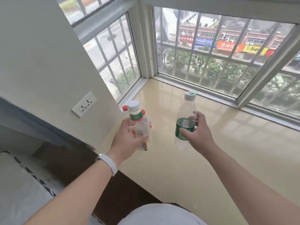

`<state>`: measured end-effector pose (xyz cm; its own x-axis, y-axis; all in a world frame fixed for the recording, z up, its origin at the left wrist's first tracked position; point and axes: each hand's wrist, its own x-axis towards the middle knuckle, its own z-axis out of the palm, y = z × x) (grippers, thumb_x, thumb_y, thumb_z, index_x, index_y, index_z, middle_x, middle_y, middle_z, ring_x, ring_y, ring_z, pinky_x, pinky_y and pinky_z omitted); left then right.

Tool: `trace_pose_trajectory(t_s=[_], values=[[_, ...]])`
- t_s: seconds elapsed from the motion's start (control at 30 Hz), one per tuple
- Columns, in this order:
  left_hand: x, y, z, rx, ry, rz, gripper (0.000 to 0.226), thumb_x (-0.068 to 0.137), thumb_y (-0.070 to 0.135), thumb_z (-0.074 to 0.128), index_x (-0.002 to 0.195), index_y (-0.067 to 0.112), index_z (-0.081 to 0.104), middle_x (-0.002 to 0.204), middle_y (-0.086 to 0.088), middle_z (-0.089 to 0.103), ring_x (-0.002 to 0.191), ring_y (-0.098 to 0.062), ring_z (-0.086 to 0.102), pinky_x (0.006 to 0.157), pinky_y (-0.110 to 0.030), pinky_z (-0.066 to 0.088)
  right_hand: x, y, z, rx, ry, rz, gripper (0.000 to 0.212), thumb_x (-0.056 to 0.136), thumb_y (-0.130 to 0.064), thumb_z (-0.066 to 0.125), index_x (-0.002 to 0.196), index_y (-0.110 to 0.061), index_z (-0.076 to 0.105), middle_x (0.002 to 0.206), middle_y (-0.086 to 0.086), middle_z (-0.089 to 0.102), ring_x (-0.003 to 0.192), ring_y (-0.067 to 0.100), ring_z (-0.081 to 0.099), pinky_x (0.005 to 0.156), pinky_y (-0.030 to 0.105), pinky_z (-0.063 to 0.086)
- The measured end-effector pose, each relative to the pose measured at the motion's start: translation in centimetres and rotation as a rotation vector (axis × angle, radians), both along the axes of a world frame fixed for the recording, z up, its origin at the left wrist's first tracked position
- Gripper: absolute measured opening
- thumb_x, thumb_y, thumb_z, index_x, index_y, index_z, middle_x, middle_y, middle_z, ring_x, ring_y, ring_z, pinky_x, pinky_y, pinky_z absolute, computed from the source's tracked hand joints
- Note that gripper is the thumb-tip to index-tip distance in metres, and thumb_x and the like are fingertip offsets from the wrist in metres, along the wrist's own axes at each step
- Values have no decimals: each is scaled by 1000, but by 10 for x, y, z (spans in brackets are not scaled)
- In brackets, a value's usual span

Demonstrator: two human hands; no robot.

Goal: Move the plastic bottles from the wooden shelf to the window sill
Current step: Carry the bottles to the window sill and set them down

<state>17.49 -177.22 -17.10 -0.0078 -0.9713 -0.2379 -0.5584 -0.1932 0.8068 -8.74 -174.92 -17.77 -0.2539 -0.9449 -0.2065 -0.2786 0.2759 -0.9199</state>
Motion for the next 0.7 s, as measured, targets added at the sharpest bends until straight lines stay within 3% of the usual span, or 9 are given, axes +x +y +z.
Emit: trace_pose_trajectory(t_s=[0.27,0.47,0.53,0.63,0.7], values=[[-9,-36,-18,11,14,-61,59,75,30,83,113,52,45,113,23,64,104,-4,65,88,-44,57,0,-29,-17,47,0,21,66,73,-17,75,118,-47,36,108,-20,58,98,4,62,80,29,51],[-14,-57,-58,66,-16,-139,60,79,19,80,107,53,39,106,22,59,101,-3,64,85,-35,52,19,-32,-51,146,-3,-9,69,73,-30,77,123,-46,33,114,-23,56,106,0,57,82,28,50],[-16,-64,-79,86,-13,-148,62,77,21,80,114,51,40,109,21,61,102,-3,63,87,-38,54,26,-34,-69,173,16,-34,76,72,-33,77,133,-40,31,119,-19,56,110,-1,53,85,29,49],[-19,-75,-109,145,-27,-172,65,72,34,78,123,44,39,115,11,63,99,-13,66,87,-43,55,35,-34,-92,224,42,-93,73,74,-32,76,132,-39,32,116,-21,55,107,-8,51,87,30,49],[-23,-83,-127,168,-38,-208,66,71,39,77,123,42,38,118,10,62,102,-16,66,84,-40,54,41,-36,-104,260,65,-124,71,76,-33,77,131,-37,32,112,-27,53,105,-8,52,87,30,48]])
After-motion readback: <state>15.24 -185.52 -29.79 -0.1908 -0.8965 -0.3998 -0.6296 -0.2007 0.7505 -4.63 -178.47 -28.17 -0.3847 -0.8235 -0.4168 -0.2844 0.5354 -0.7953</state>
